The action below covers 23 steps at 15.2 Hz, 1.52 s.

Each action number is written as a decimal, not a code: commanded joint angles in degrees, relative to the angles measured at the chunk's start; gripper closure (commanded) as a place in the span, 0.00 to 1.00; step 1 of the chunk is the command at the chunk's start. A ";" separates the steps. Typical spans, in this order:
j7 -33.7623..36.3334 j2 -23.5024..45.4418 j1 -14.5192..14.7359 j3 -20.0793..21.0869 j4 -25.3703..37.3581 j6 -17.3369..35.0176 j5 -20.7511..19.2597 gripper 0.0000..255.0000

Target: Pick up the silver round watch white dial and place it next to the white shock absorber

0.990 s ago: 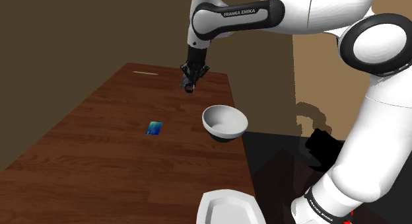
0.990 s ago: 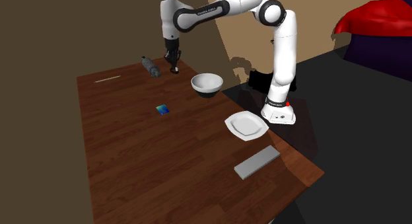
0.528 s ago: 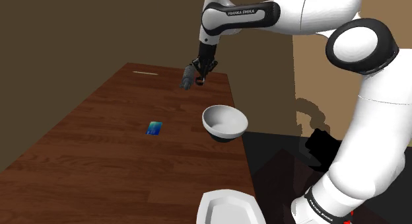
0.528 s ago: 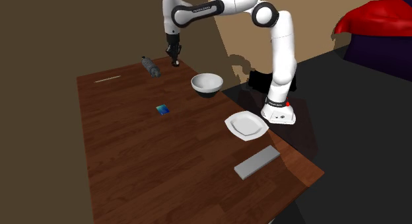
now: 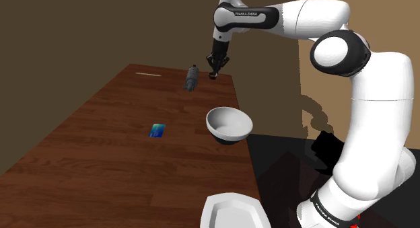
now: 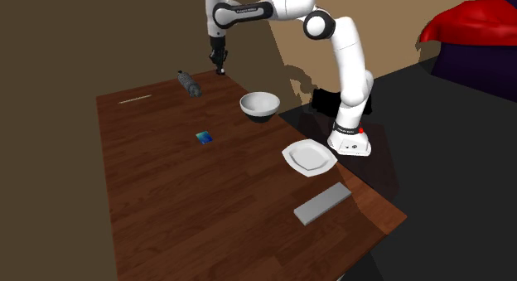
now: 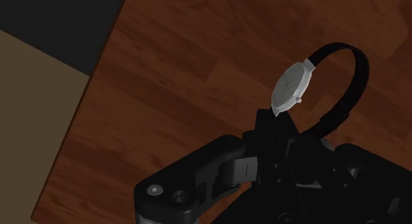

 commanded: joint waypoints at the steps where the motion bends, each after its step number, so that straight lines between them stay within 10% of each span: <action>1: -0.61 0.30 -0.44 -0.15 -0.83 1.11 0.00 1.00; 23: -0.42 3.06 -0.89 -0.72 -13.65 16.58 -0.77 1.00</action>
